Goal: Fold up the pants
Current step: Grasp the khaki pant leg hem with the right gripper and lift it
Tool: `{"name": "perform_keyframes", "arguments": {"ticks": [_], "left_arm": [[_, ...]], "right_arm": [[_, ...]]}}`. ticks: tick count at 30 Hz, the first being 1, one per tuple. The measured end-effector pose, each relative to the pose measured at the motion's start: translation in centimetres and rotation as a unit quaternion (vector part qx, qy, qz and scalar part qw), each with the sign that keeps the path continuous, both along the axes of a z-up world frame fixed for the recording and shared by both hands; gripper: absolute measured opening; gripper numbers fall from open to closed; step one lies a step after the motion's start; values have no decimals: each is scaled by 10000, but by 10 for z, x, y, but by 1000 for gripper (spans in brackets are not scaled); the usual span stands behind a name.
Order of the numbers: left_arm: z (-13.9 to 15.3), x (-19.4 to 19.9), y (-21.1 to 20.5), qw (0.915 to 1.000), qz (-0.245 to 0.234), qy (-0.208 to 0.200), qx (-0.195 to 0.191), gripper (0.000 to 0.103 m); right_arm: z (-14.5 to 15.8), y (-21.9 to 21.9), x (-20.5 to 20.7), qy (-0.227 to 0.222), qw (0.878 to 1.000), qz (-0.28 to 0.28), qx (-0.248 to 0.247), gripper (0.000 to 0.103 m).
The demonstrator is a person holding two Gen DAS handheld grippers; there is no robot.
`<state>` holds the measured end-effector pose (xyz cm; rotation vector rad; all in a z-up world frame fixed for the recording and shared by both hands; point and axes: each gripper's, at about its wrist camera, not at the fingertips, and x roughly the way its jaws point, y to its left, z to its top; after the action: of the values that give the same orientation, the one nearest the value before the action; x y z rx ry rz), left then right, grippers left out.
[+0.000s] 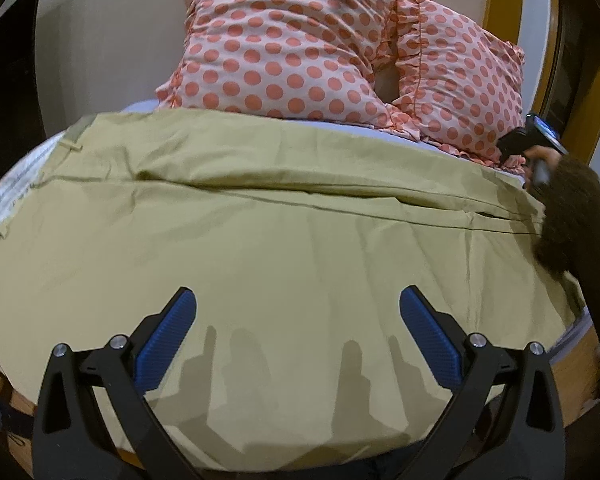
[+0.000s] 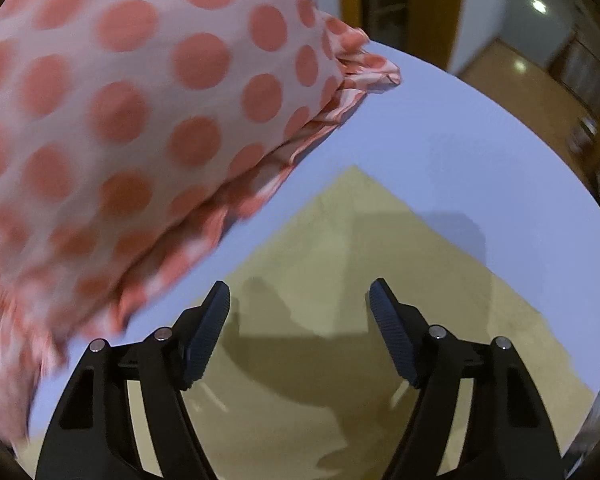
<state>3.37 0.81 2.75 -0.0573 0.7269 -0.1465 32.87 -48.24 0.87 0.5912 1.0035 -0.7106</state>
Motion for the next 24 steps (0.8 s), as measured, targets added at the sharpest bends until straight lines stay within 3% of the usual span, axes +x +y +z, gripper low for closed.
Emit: {"name": "perform_keyframes", "arguments": {"ticks": [2, 3, 5, 7, 9, 11, 15, 17, 19, 21, 24], "left_arm": [[1, 4, -3, 9999, -28, -37, 118, 101], [0, 5, -4, 9999, -36, -41, 149, 101], [-2, 8, -5, 9998, -58, -14, 166, 101], [-4, 10, -3, 9999, -80, -7, 93, 101], [-5, 12, -1, 10000, -65, -15, 0, 101], [-4, 14, 0, 10000, -64, -22, -71, 101], [-2, 14, 4, 9993, -156, -15, -346, 101], [0, 13, 8, 9985, -204, -5, -509, 101], [6, 9, 17, 9974, -208, -69, -685, 101], [12, 3, 28, 9967, -100, -206, -779, 101], [22, -2, 50, 9943, 74, -435, -966, 101]], "right_arm": [[-9, -6, 14, 128, 9997, -206, -4, 76], [-8, -5, 19, 191, 9993, -233, -238, 76], [-9, -1, 23, 348, 9975, -91, -605, 76], [-10, 1, 17, 156, 9969, 224, -744, 72], [-9, 0, 5, -46, 9961, 348, -815, 55], [-7, -3, -15, -267, 9946, 428, -909, 28], [-9, -21, -50, -947, 9925, 532, -553, 11], [-9, -35, -70, -1435, 9886, 441, 87, 5], [5, -41, -104, -2183, 9734, 507, 481, 4], [21, -42, -140, -2752, 9571, 703, 574, 4], [32, -29, -238, -3480, 9273, 956, 988, 4]]}}
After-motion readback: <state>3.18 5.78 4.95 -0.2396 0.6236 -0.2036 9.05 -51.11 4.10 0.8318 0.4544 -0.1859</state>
